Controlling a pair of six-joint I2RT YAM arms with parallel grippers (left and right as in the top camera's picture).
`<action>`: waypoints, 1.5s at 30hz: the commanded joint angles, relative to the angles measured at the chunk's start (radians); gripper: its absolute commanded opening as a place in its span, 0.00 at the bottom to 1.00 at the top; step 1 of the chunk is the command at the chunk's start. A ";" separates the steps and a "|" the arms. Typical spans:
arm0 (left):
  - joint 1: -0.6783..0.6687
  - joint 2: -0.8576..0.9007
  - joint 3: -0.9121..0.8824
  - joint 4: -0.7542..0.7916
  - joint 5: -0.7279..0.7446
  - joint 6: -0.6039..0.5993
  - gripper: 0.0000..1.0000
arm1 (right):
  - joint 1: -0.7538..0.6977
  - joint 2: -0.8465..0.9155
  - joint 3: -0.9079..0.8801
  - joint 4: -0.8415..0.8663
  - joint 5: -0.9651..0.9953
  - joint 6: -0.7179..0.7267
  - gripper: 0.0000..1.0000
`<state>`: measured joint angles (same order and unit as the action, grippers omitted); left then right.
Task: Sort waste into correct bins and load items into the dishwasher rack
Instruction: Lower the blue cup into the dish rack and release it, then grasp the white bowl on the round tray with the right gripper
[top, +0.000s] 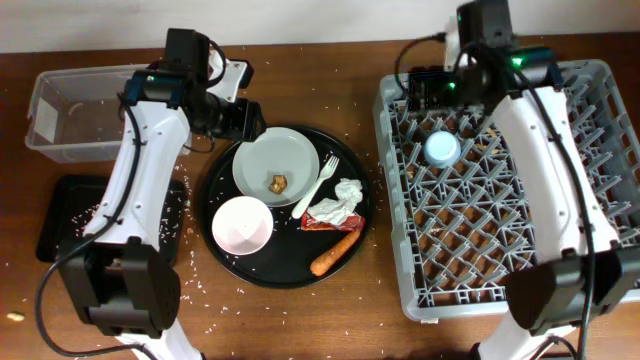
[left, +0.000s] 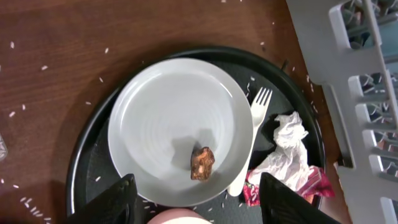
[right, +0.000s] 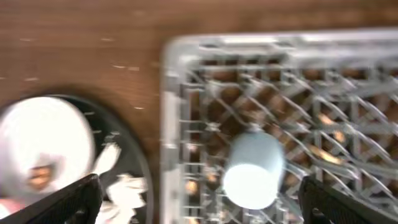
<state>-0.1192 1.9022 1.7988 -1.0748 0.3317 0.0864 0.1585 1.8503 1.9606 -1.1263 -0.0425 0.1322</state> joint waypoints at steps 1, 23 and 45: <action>-0.037 0.050 -0.031 -0.020 -0.061 0.024 0.62 | 0.077 0.003 0.008 -0.016 -0.037 0.007 0.98; -0.190 0.038 -0.221 -0.271 -0.403 -0.351 0.45 | 0.058 0.005 -0.006 -0.093 -0.037 0.006 0.95; 0.342 -0.229 -0.201 -0.056 -0.327 -0.385 0.53 | 0.651 0.234 -0.430 0.445 -0.210 0.325 0.45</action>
<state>0.2192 1.6718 1.5970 -1.1275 -0.0067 -0.2890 0.8139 2.0624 1.4757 -0.6796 -0.2260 0.4591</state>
